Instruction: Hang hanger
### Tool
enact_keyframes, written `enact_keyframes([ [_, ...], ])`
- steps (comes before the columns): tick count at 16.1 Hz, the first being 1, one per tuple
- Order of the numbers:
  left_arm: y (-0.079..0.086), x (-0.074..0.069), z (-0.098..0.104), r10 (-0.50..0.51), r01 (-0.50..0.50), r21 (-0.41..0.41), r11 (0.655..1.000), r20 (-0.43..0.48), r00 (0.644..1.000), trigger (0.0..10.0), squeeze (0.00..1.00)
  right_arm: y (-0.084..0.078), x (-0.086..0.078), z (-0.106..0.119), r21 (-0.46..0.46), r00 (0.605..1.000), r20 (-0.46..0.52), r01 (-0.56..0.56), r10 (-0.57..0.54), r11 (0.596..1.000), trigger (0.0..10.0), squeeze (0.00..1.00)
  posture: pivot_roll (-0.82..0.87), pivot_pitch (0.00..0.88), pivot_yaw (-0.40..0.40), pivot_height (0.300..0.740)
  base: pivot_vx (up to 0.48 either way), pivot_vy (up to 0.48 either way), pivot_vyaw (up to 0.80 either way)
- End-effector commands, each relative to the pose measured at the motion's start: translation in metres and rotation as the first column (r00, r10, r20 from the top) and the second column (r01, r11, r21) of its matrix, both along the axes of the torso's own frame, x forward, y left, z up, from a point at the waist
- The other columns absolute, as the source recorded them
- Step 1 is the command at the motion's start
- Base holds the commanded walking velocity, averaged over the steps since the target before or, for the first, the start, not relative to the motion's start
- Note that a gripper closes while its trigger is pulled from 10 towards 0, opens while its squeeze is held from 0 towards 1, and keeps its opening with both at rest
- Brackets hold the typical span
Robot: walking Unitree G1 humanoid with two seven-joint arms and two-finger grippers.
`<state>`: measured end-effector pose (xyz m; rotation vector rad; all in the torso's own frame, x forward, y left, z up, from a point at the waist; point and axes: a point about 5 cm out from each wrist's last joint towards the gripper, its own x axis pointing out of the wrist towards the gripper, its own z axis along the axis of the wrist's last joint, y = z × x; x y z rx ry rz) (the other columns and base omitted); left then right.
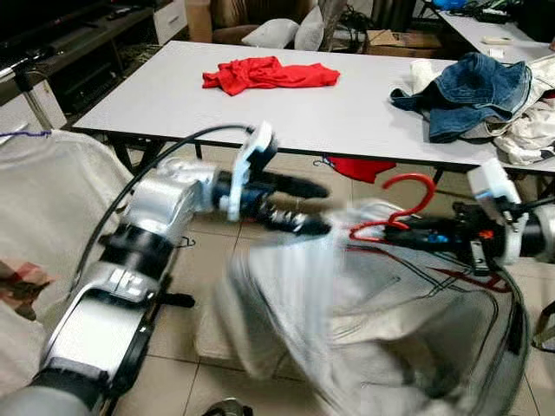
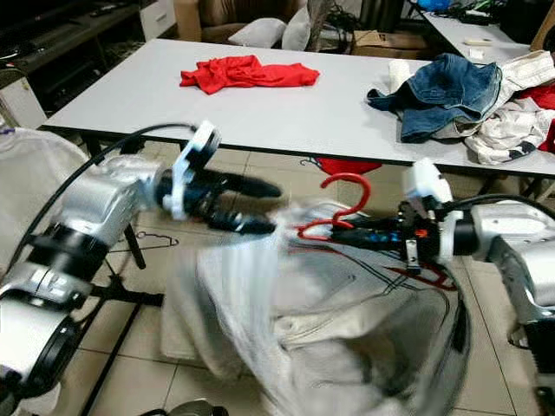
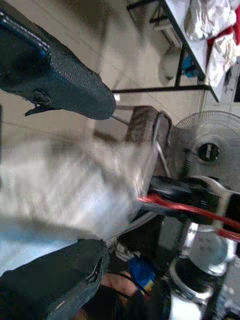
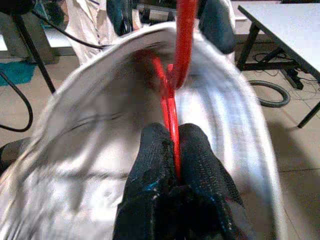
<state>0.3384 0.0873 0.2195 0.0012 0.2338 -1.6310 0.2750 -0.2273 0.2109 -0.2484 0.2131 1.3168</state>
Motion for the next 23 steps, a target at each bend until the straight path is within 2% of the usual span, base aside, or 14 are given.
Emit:
enact_keyframes([
  [1,0.003,0.001,-0.004,0.008,-0.007,0.043,0.999,-0.022,1.000,10.0,0.00,0.003,0.003,0.013,0.010,0.998,0.066,-0.014,0.014,1.000,10.0,0.00,-0.06,0.000,0.038,0.740,0.000,0.000,0.00],
  [2,0.003,0.000,-0.011,0.007,-0.004,0.091,0.996,-0.028,1.000,10.0,0.00,0.004,0.003,0.014,0.010,0.997,0.070,-0.017,0.016,1.000,10.0,0.00,-0.06,0.000,0.038,0.740,0.000,0.000,0.00],
  [7,0.003,0.000,-0.011,0.007,-0.004,0.091,0.996,-0.028,1.000,10.0,0.00,0.004,0.003,0.014,0.010,0.997,0.070,-0.017,0.016,1.000,10.0,0.00,-0.06,0.000,0.038,0.740,0.000,0.000,0.00],
  [9,-0.004,0.005,-0.025,0.080,-0.087,0.166,0.982,0.048,0.996,9.8,0.00,0.007,0.005,0.017,0.008,0.996,0.090,-0.024,0.024,1.000,10.0,0.00,-0.06,0.000,0.040,0.740,0.000,0.000,0.00],
  [10,-0.006,0.007,-0.030,0.113,-0.134,0.202,0.970,0.112,0.987,7.2,0.00,0.008,0.005,0.018,0.008,0.995,0.099,-0.029,0.028,1.000,10.0,0.00,-0.06,0.000,0.041,0.740,0.000,0.000,0.00],
  [11,-0.007,0.008,-0.029,0.127,-0.147,0.197,0.969,0.112,0.986,3.3,0.00,0.009,0.004,0.019,0.009,0.994,0.103,-0.032,0.031,0.999,10.0,0.00,-0.06,0.000,0.041,0.740,0.000,0.000,0.00],
  [12,-0.006,0.008,-0.029,0.132,-0.152,0.198,0.968,0.111,0.985,2.6,0.00,0.009,0.004,0.020,0.009,0.994,0.105,-0.034,0.033,0.999,10.0,0.00,-0.06,0.000,0.041,0.740,0.000,0.000,0.00],
  [13,-0.006,0.009,-0.029,0.134,-0.154,0.205,0.966,0.110,0.985,0.0,0.00,0.010,0.005,0.021,0.008,0.993,0.108,-0.038,0.036,0.999,10.0,0.00,-0.06,0.000,0.041,0.740,0.000,0.000,0.00],
  [19,-0.004,0.009,-0.038,0.117,-0.148,0.288,0.946,0.124,0.985,0.0,0.00,0.019,0.004,0.024,-0.001,0.989,0.124,-0.078,0.077,0.997,10.0,0.00,-0.06,0.000,0.038,0.740,0.000,0.000,0.00],
  [23,-0.004,0.009,-0.033,0.105,-0.141,0.292,0.946,0.138,0.985,0.0,0.00,0.021,0.007,0.024,-0.018,0.987,0.130,-0.090,0.092,0.996,10.0,0.00,-0.06,0.000,0.038,0.740,0.000,0.000,0.00],
])
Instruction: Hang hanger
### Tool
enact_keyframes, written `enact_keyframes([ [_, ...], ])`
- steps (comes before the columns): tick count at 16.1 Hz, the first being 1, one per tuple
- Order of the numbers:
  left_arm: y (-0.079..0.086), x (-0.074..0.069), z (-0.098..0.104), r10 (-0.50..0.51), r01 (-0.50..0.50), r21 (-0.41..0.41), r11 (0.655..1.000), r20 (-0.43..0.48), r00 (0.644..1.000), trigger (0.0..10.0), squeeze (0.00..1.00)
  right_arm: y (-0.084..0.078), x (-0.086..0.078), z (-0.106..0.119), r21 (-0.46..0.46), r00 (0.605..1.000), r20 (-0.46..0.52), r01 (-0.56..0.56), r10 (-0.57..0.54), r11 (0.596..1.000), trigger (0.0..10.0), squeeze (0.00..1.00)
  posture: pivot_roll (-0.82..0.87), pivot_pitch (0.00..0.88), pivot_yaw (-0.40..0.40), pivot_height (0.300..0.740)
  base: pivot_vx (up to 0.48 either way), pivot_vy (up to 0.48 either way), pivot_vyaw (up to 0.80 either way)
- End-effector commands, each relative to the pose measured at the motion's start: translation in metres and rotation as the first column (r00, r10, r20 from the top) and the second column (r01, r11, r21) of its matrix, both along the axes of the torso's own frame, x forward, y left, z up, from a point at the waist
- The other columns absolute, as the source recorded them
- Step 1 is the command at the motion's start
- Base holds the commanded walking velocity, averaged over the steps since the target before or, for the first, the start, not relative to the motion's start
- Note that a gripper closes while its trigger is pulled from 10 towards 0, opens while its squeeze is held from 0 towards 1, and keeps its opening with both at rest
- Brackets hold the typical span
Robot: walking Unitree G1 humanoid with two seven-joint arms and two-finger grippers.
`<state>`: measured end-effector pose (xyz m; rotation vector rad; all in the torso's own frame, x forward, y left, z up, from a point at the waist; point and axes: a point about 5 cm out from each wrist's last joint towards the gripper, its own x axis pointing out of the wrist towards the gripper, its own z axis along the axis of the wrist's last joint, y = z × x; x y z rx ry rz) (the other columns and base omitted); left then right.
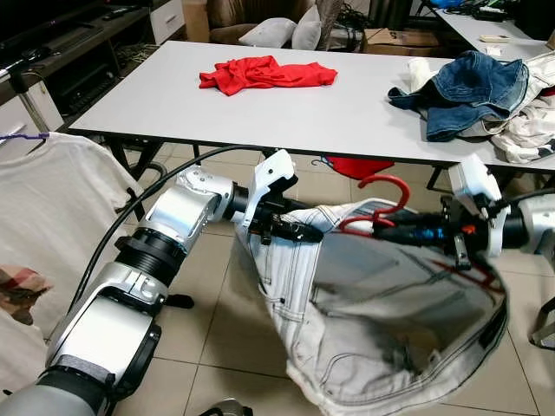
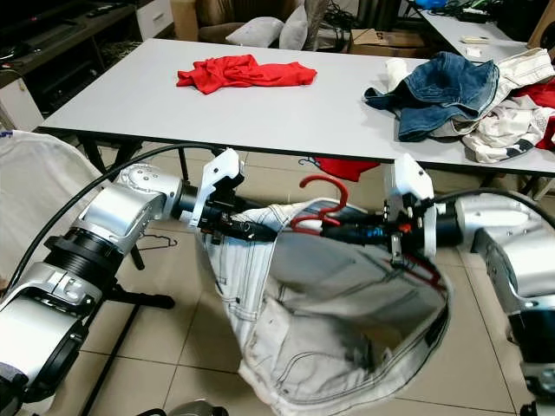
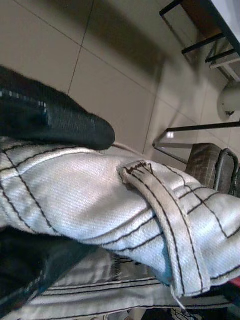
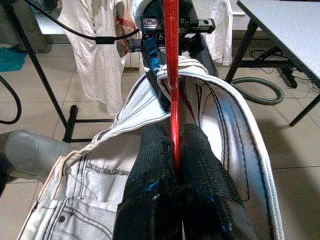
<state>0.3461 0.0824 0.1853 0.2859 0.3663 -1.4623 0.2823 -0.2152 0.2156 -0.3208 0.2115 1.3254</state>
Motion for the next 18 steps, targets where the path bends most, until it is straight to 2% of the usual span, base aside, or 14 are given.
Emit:
enact_keyframes([
  [1,0.000,0.001,0.002,0.004,-0.004,0.021,1.000,0.009,1.000,0.0,0.00,0.008,0.000,0.020,0.034,0.993,0.091,-0.077,0.073,0.996,10.0,0.00,-0.05,0.000,0.032,0.740,0.000,0.000,0.00],
  [4,-0.001,0.001,0.005,0.018,-0.018,-0.018,1.000,0.006,1.000,0.0,0.00,0.006,0.001,0.018,0.012,0.994,0.096,-0.062,0.060,0.998,10.0,0.00,-0.06,0.000,0.032,0.740,0.000,0.000,0.00],
  [6,0.001,0.002,0.006,0.028,-0.028,-0.028,0.999,-0.003,1.000,0.0,0.00,0.003,0.003,0.017,0.010,0.997,0.070,-0.031,0.030,0.999,10.0,0.04,-0.06,0.000,0.031,0.740,0.000,0.000,0.00],
  [7,0.003,0.003,0.005,0.047,-0.048,-0.032,0.998,-0.012,0.999,0.0,0.00,0.000,0.007,0.019,0.022,0.996,0.086,0.010,-0.012,1.000,10.0,1.00,-0.06,0.000,0.034,0.740,0.000,0.000,0.00],
  [12,0.013,0.004,-0.001,0.135,-0.137,-0.033,0.990,-0.045,0.990,0.0,0.00,-0.011,0.008,0.031,0.072,0.986,0.129,0.101,-0.110,0.992,10.0,1.00,-0.06,0.000,0.038,0.740,0.000,0.000,0.00],
  [15,0.022,0.008,-0.006,0.263,-0.267,-0.066,0.961,-0.066,0.963,0.0,0.00,-0.021,-0.007,0.038,0.104,0.976,0.154,0.140,-0.155,0.985,10.0,1.00,-0.06,0.000,0.035,0.740,0.000,0.000,0.00],
  [16,0.026,0.008,-0.006,0.298,-0.303,-0.085,0.949,-0.063,0.953,0.0,0.00,-0.024,-0.011,0.034,0.099,0.957,0.185,0.209,-0.224,0.973,10.0,1.00,-0.06,0.000,0.035,0.740,0.000,0.000,0.00],
  [18,0.030,0.008,-0.004,0.332,-0.337,-0.107,0.935,-0.064,0.941,0.0,0.00,-0.029,-0.006,0.022,0.087,0.890,0.223,0.387,-0.397,0.918,10.0,1.00,-0.07,0.000,0.036,0.740,0.000,0.000,0.00],
])
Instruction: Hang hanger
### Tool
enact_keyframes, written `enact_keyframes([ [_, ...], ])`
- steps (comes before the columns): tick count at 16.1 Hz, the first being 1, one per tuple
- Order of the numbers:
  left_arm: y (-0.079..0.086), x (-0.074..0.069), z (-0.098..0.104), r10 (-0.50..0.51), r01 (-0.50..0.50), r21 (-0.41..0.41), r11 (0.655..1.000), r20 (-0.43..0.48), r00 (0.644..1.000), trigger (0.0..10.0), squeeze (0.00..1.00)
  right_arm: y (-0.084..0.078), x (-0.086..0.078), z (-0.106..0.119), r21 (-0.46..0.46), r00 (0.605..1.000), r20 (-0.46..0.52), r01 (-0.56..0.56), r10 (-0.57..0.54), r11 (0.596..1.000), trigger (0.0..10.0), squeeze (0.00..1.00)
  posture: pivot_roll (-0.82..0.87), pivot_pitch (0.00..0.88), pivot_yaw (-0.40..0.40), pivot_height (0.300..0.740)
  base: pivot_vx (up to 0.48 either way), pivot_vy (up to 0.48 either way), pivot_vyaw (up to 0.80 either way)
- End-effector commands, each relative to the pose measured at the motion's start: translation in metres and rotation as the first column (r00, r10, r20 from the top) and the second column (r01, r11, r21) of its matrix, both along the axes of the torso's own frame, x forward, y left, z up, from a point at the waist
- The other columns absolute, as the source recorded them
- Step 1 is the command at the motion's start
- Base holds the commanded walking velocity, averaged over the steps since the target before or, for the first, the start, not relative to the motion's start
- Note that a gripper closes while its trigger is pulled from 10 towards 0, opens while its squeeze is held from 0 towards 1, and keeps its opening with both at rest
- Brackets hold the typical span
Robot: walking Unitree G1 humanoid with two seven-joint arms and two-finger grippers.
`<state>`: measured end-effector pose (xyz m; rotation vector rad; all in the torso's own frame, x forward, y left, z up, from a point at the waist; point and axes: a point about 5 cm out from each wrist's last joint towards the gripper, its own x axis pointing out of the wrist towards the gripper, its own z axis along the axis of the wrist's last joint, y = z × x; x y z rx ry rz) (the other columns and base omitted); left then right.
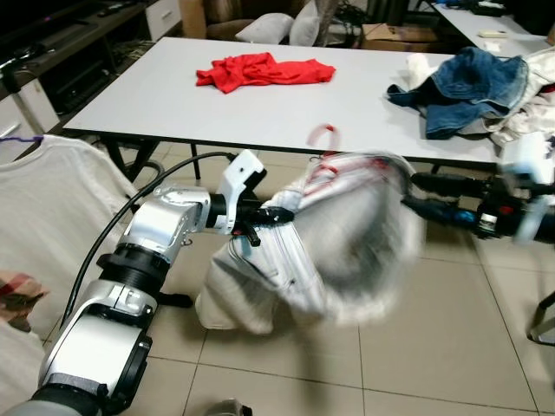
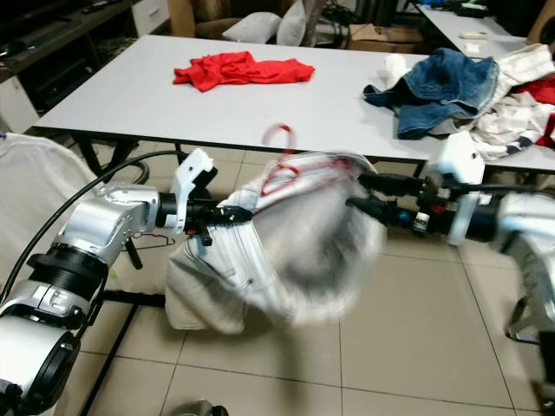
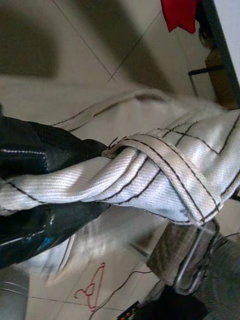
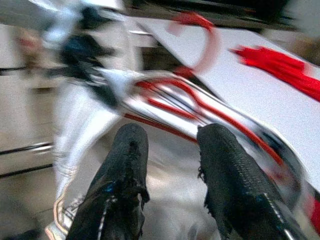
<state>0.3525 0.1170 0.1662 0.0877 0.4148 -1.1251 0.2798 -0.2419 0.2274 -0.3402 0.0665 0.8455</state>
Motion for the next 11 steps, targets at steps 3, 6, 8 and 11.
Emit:
enact_keyframes([
  [3,0.000,-0.001,0.026,-0.016,0.025,-0.086,0.996,0.101,0.995,0.0,0.00,-0.010,0.012,-0.019,0.037,0.942,0.016,0.335,-0.336,0.941,10.0,1.00,-0.07,0.000,0.047,0.740,0.000,0.000,0.00],
  [6,0.003,-0.004,0.027,-0.044,0.054,-0.073,0.996,0.122,0.992,0.0,0.00,-0.006,0.019,-0.035,0.064,0.898,0.046,0.435,-0.438,0.898,10.0,1.00,-0.07,0.000,0.051,0.740,0.000,0.000,0.00],
  [8,0.008,-0.005,0.029,-0.054,0.061,-0.050,0.997,0.129,0.990,0.0,0.00,-0.013,0.025,-0.041,0.019,0.870,0.086,0.486,-0.486,0.874,10.0,1.00,-0.06,0.000,0.049,0.740,0.000,0.000,0.00],
  [11,0.012,-0.008,0.037,-0.109,0.118,-0.045,0.992,0.155,0.982,0.0,0.00,-0.022,0.034,-0.039,-0.027,0.853,0.158,0.507,-0.497,0.861,10.0,0.00,-0.06,0.000,0.042,0.740,0.000,0.000,0.00],
])
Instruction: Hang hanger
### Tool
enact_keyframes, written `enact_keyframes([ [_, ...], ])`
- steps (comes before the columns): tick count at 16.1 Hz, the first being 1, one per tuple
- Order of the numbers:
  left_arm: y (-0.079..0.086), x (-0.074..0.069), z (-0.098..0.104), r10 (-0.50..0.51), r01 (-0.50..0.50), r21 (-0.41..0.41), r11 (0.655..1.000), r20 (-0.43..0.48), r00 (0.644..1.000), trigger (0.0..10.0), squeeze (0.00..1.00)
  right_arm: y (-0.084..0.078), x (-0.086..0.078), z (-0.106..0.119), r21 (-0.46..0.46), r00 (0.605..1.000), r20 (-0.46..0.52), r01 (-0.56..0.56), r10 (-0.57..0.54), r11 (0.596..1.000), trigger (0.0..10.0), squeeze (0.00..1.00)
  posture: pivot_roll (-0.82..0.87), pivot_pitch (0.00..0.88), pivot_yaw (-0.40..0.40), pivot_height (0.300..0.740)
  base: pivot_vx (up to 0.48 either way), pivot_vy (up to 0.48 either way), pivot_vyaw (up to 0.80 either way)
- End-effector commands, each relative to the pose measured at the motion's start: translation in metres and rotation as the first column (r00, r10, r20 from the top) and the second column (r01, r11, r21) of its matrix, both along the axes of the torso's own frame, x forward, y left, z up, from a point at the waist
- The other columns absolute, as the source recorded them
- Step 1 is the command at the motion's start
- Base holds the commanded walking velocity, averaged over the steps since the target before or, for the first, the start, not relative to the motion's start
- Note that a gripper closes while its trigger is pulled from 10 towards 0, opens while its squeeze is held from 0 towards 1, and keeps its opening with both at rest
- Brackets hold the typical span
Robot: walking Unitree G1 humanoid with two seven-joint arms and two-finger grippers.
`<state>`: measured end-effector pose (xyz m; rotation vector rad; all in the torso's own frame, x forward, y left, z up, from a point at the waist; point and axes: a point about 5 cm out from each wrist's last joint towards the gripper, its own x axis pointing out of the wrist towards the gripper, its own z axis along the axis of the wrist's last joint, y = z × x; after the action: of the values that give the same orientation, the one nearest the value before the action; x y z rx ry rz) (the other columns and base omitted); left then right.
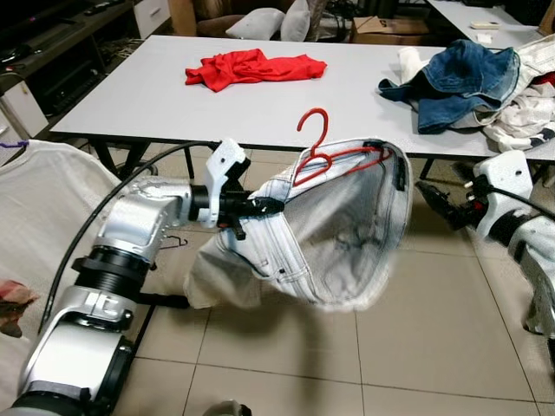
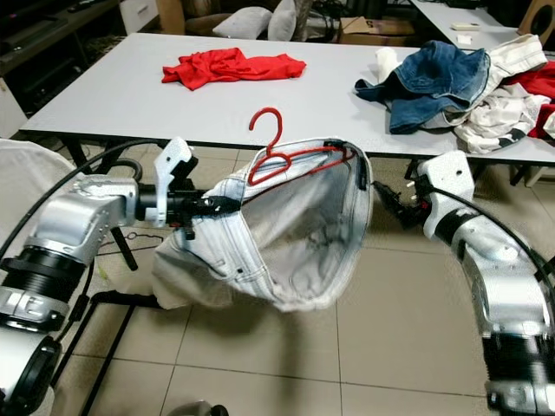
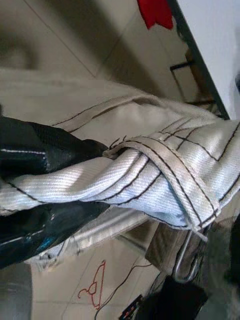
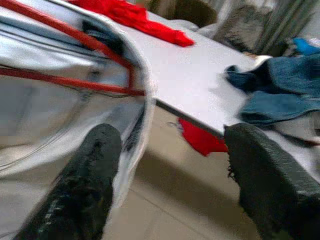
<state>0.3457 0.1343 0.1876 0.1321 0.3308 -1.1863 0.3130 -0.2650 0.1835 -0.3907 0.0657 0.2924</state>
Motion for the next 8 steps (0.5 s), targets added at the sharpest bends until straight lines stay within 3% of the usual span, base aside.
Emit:
enact_keyframes([
  [1,-0.005,-0.002,0.016,-0.056,0.059,-0.039,0.997,0.073,0.996,0.0,0.00,0.001,0.003,0.003,-0.032,1.000,0.015,-0.010,0.010,0.999,10.0,0.00,-0.06,0.000,0.042,0.740,0.000,0.000,0.00],
  [3,-0.005,-0.005,0.018,-0.090,0.095,-0.058,0.994,0.077,0.993,0.0,0.00,0.007,0.009,-0.005,0.016,0.999,-0.019,-0.043,0.043,0.999,10.0,0.00,-0.06,0.000,0.042,0.740,0.000,0.000,0.00],
  [4,-0.005,-0.006,0.019,-0.101,0.106,-0.062,0.992,0.078,0.992,0.0,0.00,0.008,0.012,-0.008,0.032,0.999,-0.032,-0.038,0.039,0.999,7.3,0.00,-0.06,0.000,0.041,0.740,0.000,0.000,0.00],
  [5,-0.005,-0.007,0.020,-0.106,0.111,-0.062,0.992,0.079,0.991,0.0,0.00,0.007,0.015,-0.010,0.046,0.999,-0.039,-0.036,0.037,0.998,2.9,0.00,-0.05,0.000,0.038,0.740,0.000,0.000,0.00],
  [6,-0.005,-0.007,0.020,-0.107,0.112,-0.062,0.992,0.081,0.991,0.0,0.00,0.008,0.016,-0.012,0.057,0.998,-0.050,-0.046,0.049,0.997,0.0,0.00,-0.05,0.000,0.034,0.740,0.000,0.000,0.00],
  [8,-0.002,-0.006,0.023,-0.100,0.106,-0.064,0.992,0.090,0.991,0.0,0.00,0.009,0.017,-0.015,0.062,0.996,-0.061,-0.054,0.058,0.997,0.0,0.00,-0.05,0.000,0.030,0.740,0.000,0.000,0.00],
])
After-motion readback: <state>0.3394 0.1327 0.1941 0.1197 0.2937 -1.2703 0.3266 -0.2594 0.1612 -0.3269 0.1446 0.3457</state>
